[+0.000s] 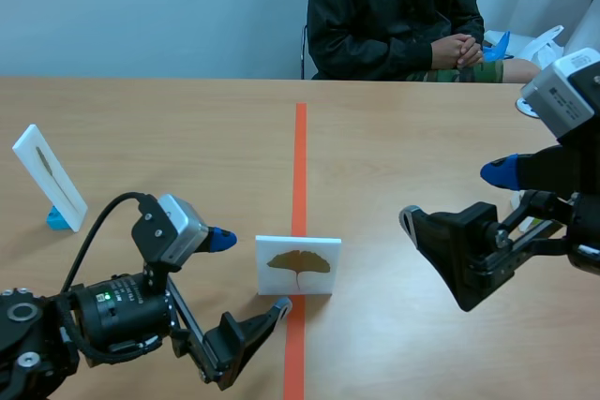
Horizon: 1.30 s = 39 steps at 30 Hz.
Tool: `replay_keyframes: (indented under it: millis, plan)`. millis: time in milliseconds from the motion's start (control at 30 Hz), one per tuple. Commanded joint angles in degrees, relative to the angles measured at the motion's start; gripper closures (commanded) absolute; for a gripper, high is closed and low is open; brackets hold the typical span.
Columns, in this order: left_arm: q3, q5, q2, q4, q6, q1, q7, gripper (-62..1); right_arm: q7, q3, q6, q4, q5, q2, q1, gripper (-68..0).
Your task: Sort the leaf by its shape. The table is split by an orange tape line. A compound leaf with several leaflets goes to the left side, a simple leaf with one blade goes to the right side. Return to the home posture when a red brick is placed on the table.
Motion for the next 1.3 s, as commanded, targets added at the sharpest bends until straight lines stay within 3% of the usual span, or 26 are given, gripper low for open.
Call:
replay_keyframes:
  millis: [0, 200, 600, 900, 1100, 1267]
  plan:
    - [0.7, 0.7, 0.5, -0.2, 1.4, -1.7, -1.7, -62.3, 1.0, 0.0, 0.0, 0.2, 0.4, 0.6, -0.1, -67.9]
    - [4.1, 3.1, 2.2, -5.6, 1.8, -6.2, -4.1, -62.3, 1.0, 0.0, 0.0, 0.2, 0.4, 0.6, -0.1, -67.9]
    - [7.8, 3.3, 4.2, -7.6, 3.1, -8.7, -5.4, -61.3, 1.0, 0.0, 0.0, 0.2, 0.4, 0.6, -0.1, -67.9]
    - [11.1, 3.3, 4.3, -8.2, 7.9, -8.7, -5.3, -25.9, 0.8, 0.0, 0.0, 0.2, 0.4, 0.6, -0.1, -67.9]
    - [11.2, 3.3, 5.5, -10.0, 10.5, -8.7, -5.2, -9.7, 0.6, 0.0, 0.0, 0.2, 0.4, 0.6, -0.1, -67.9]
    - [11.2, 3.3, 5.8, -10.4, 10.7, -8.7, -5.1, -4.4, 0.5, 0.0, 0.0, 0.2, 0.4, 0.6, -0.1, -67.9]
